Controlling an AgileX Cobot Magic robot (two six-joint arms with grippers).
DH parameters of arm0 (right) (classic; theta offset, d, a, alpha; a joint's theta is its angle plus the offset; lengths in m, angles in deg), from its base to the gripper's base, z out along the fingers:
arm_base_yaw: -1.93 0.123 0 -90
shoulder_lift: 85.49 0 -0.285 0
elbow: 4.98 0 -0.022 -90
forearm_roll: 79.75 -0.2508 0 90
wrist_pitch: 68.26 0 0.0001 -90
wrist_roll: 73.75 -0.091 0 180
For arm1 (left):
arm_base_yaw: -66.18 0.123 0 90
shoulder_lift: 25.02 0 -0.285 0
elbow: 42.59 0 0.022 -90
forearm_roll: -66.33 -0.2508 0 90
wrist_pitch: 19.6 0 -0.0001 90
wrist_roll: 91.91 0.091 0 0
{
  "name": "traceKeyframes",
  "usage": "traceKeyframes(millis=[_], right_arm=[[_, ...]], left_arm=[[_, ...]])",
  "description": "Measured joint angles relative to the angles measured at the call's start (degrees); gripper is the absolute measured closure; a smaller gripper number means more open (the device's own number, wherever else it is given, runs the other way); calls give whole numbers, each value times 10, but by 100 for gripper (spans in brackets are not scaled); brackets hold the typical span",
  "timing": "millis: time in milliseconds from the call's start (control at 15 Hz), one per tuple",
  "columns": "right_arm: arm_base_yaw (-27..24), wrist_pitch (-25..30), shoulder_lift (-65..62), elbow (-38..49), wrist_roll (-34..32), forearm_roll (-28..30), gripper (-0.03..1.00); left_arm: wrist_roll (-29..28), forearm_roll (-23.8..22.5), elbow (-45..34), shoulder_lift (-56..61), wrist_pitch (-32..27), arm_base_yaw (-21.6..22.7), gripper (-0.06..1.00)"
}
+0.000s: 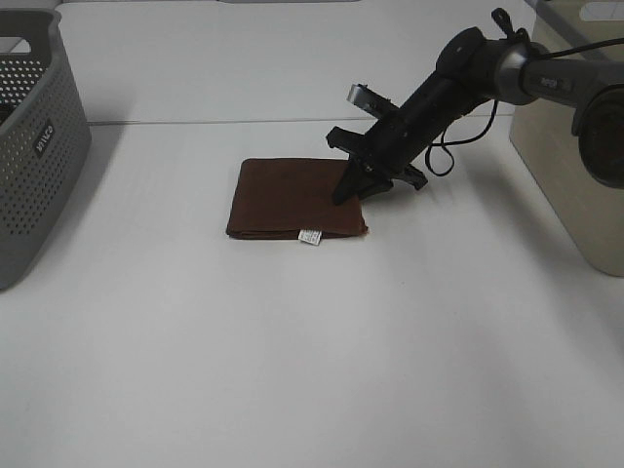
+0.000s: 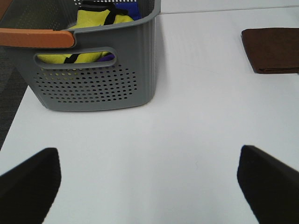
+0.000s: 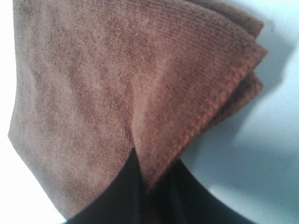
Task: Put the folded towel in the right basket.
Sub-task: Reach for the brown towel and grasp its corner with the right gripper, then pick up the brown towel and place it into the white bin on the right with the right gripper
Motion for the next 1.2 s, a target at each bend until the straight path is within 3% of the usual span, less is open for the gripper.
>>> traceKeyframes(millis=[267, 533, 933, 1000, 1067, 1200], right_arm=[[0, 1, -22, 2, 14, 14, 90], [0, 5, -128, 2, 15, 48, 90], [-1, 42, -282, 2, 12, 182, 90], [-14, 49, -323, 2, 1, 218, 90], [-14, 49, -323, 2, 1, 218, 90], [-68, 49, -353, 2, -5, 227, 90]], left_arm=[[0, 0, 0, 0, 0, 0, -3], [0, 0, 0, 0, 0, 0, -3], [0, 0, 0, 0, 0, 0, -3], [0, 0, 0, 0, 0, 0, -3], [0, 0, 0, 0, 0, 0, -3], [0, 0, 0, 0, 0, 0, -3]])
